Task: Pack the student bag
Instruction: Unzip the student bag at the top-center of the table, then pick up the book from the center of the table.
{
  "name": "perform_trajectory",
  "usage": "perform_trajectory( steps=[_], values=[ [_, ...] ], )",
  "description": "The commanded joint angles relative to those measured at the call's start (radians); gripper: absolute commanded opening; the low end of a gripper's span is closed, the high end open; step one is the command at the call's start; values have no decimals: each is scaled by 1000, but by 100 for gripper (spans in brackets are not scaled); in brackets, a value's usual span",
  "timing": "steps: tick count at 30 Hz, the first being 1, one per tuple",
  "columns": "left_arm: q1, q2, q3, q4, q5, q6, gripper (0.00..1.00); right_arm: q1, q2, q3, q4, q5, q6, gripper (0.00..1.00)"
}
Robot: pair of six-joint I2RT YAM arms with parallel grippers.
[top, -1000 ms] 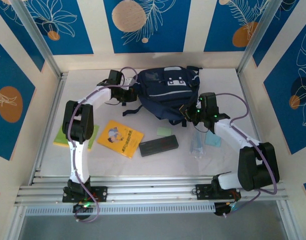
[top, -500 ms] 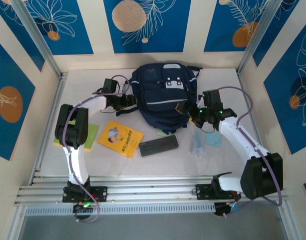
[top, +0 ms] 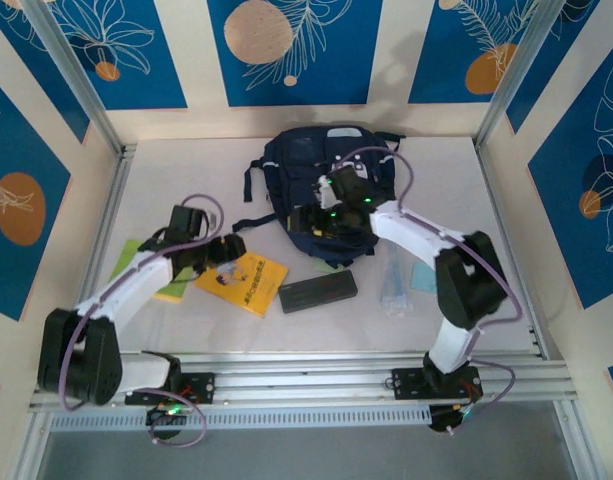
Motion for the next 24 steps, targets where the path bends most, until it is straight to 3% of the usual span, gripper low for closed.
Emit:
perform_trajectory(
  steps=[1,8,17,24],
  values=[
    [3,-113,-94,-96,-37,-107,80,68,96,89,47,-26,-52,80],
    [1,-220,-235,-101,-32,-213,80,154,293,236,12,58,-154,79],
    [-15,-151,-337,146,-29,-349,78,205,390,274,-32,84,-249,79],
    [-57,8,-299,257,-57,-394,71,231,340,217,-13,-69,-229,73]
  ],
)
